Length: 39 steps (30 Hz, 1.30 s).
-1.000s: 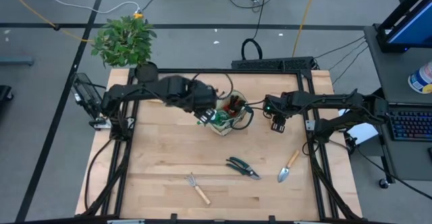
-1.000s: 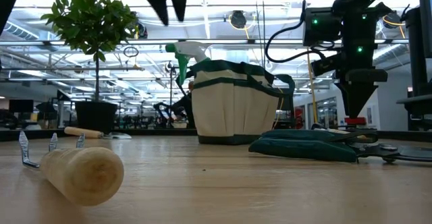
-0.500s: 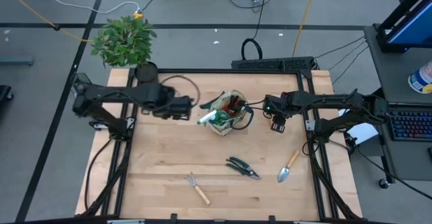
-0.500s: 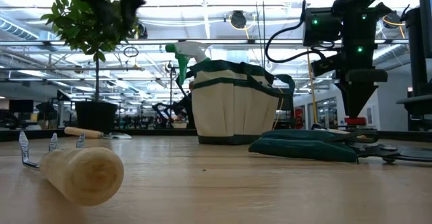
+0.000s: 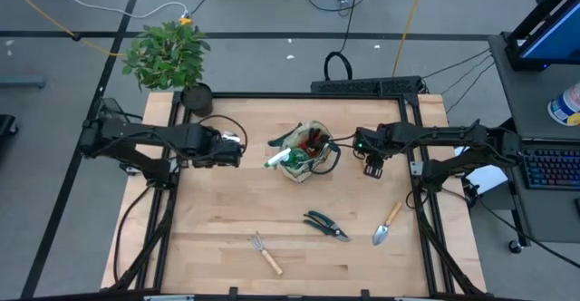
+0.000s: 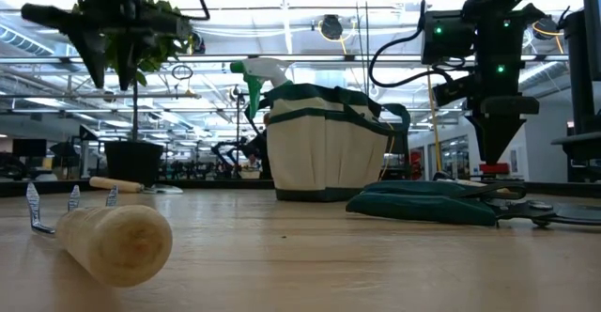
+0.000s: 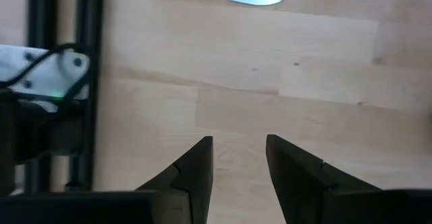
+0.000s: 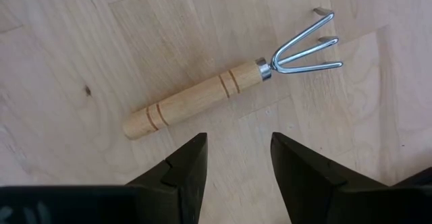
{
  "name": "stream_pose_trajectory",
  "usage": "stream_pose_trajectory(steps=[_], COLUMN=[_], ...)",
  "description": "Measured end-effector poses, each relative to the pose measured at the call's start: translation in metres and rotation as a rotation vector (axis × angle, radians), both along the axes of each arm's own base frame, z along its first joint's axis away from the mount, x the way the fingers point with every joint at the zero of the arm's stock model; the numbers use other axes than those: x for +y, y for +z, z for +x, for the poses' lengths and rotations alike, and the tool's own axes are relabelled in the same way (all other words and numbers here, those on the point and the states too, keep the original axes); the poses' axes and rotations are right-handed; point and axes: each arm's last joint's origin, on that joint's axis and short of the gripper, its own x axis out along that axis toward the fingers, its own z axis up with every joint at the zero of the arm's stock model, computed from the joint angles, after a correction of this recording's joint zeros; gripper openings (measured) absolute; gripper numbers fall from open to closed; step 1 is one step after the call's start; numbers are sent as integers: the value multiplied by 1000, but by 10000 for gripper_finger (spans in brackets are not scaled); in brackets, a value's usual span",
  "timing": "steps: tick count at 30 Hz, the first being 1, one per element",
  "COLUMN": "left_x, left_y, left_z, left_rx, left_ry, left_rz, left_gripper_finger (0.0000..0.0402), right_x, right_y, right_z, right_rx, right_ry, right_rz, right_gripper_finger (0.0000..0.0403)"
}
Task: Pick & Place Garden tools in Gardening bag
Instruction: Put the left light brown trowel into the light brown gardening bag
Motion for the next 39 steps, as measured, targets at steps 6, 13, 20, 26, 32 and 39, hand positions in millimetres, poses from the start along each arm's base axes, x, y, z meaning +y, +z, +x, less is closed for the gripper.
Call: stream_pose_trajectory(steps=[6, 13, 20, 26, 32, 39], left_x=[7, 21, 46, 62, 71, 79], left_y=[-25, -47, -63, -67, -67, -68], left_z=[-2, -9, -6, -4, -8, -9], left_rx=[32, 72, -1, 10, 70, 174], left_ry=[-14, 55, 79, -94, -208, -380], left_rz=[62, 74, 152, 160, 168, 193], left_gripper_finger=[140, 141, 141, 141, 161, 220], right_x=[0, 0, 0, 0, 0, 0], right_y=[0, 0, 0, 0, 0, 0], right_z=[0, 0, 0, 0, 0, 0], right_rx=[0, 0, 0, -1, 0, 0], right_ry=[0, 0, -1, -1, -1, -1], right_rz=[0, 0, 0, 0, 0, 0], right_gripper_finger=[157, 157, 157, 157, 157, 157])
